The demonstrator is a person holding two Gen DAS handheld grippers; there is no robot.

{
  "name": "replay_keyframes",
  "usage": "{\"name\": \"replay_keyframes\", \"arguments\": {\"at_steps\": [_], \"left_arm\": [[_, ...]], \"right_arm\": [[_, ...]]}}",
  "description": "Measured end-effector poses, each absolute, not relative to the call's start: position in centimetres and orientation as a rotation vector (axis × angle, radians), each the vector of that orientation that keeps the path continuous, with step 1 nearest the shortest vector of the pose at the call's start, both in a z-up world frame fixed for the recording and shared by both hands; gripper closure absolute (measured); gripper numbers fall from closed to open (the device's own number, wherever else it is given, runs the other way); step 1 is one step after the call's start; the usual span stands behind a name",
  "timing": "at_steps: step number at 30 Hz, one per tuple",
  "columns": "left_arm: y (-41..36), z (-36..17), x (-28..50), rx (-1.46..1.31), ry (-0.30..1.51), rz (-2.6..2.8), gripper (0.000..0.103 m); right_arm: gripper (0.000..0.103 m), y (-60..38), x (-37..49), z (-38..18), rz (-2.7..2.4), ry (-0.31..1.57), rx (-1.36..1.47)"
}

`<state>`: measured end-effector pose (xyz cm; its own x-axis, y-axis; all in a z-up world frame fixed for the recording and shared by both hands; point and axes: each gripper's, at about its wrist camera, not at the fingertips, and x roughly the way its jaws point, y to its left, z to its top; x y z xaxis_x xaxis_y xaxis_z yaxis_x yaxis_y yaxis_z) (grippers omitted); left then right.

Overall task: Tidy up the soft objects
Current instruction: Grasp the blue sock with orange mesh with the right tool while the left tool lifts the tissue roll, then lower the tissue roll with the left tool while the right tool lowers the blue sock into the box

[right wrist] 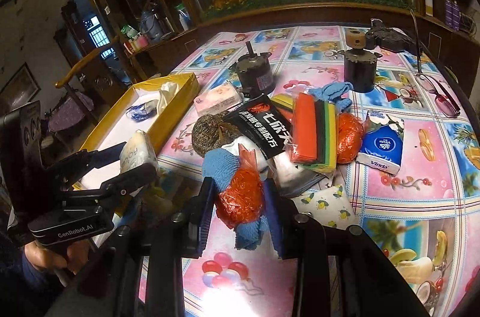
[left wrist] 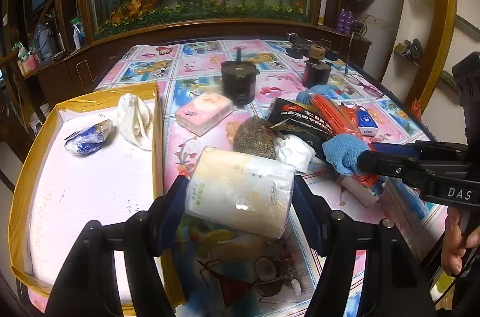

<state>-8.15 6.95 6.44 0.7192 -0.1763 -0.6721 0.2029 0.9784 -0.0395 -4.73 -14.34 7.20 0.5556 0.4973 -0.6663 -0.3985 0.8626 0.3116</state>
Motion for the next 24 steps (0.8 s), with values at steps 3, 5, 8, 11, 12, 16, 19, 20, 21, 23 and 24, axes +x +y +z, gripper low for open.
{"name": "replay_keyframes", "arguments": {"at_steps": [3,5,8,11,12,16,19,20,21,23,24], "left_arm": [[7.6,6.7,-8.3,0.028,0.73,-0.199,0.035],[8.1,6.8,-8.3,0.019,0.727,-0.191,0.035],[8.9,7.1,-8.3,-0.001,0.725,-0.181,0.035],[10.1,7.6,-8.6,-0.013,0.71,-0.158,0.035],[10.5,7.7,-8.6,-0.015,0.706,-0.148,0.035],[12.9,8.3,-8.5,-0.038,0.69,-0.095,0.035],[14.9,8.4,-8.4,-0.065,0.689,-0.055,0.035],[15.6,8.4,-8.4,-0.074,0.689,-0.042,0.035],[16.4,8.5,-8.4,-0.084,0.689,-0.028,0.035],[17.7,8.5,-8.4,-0.096,0.688,-0.008,0.035],[18.4,8.6,-8.3,-0.1,0.686,0.007,0.035]], "right_arm": [[0.068,-14.1,-4.8,7.5,0.533,0.824,0.13],[0.068,-13.8,-4.8,7.8,0.535,0.823,0.133],[0.068,-13.4,-4.7,8.2,0.541,0.822,0.136],[0.068,-12.8,-4.6,8.5,0.551,0.823,0.138],[0.068,-12.5,-4.5,8.7,0.555,0.824,0.136],[0.067,-11.1,-4.2,9.2,0.579,0.827,0.129],[0.067,-9.6,-4.1,9.7,0.605,0.826,0.118],[0.067,-9.1,-4.0,9.8,0.613,0.826,0.114],[0.067,-8.5,-4.0,9.9,0.621,0.828,0.109],[0.067,-7.4,-3.7,10.1,0.638,0.834,0.104],[0.067,-6.9,-3.6,10.2,0.646,0.838,0.102]]}}
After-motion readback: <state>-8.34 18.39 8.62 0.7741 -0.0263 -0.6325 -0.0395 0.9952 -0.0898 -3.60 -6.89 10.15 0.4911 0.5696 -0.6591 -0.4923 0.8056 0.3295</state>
